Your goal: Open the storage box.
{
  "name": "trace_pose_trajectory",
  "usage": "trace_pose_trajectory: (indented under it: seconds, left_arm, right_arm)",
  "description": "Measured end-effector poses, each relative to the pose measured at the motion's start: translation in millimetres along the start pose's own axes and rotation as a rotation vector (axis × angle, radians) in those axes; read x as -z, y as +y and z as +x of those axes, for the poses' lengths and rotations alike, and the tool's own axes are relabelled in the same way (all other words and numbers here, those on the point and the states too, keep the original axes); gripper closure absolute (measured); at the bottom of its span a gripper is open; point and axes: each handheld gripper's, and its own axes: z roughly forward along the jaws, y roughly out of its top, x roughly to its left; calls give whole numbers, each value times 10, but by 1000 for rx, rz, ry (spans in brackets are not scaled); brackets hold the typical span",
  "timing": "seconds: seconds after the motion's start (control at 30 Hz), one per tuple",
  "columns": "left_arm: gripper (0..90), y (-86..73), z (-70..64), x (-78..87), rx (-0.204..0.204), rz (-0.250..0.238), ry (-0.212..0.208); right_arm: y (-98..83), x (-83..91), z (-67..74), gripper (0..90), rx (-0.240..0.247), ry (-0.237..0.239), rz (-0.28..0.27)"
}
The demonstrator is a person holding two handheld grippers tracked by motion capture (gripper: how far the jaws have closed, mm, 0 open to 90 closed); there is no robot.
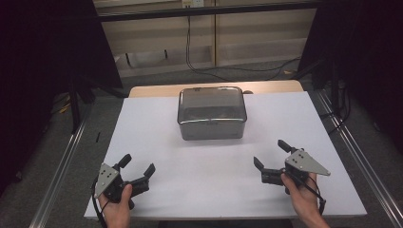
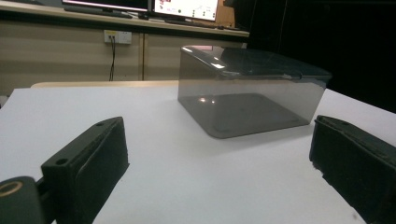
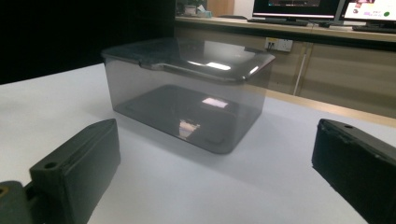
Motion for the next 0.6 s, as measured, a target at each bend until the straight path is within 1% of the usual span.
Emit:
trace_pose_trajectory:
  seconds: [0.07,0.1,0.13,0.17,0.2,0.23,0.27,0.3,0.33,0.4,0.43,0.53,0.57,0.6]
  left_arm:
    - [42,-2,-3,0,-4,10,-2]
    - [42,-4,-14,1,20,3,-8]
    - [43,-3,-19,9,33,5,-18]
    - [43,-1,-32,7,36,10,-31]
    - [43,1,-51,0,31,12,-37]
    - [43,2,-65,-5,21,10,-41]
    - [42,2,-65,-5,21,10,-41]
    - [42,4,-69,-16,1,12,-40]
    - [43,6,-62,-18,-5,14,-33]
    - [43,6,-57,-27,-5,9,-19]
    - [43,5,-52,-30,-17,13,-18]
    - [42,0,-58,-32,-17,19,-16]
    - [42,-1,-59,-30,-32,24,-13]
    - [42,-2,-62,-31,-32,23,-14]
  right_arm:
    - [29,-42,21,8,4,9,-2]
    - [38,-66,30,8,3,14,-4]
    - [41,-91,44,8,-2,17,-1]
    - [35,-121,62,8,-6,25,12]
    - [18,-146,85,8,-11,32,29]
    - [-3,-165,105,8,-7,37,36]
    - [-3,-165,105,8,-7,37,36]
    - [-31,-194,142,8,9,51,52]
    - [-32,-205,155,8,13,54,55]
    - [-11,-231,177,7,14,68,44]
    - [6,-248,190,8,19,73,40]
    - [43,-290,220,8,27,79,30]
    - [76,-338,245,8,35,93,26]
    - [90,-364,256,8,37,99,25]
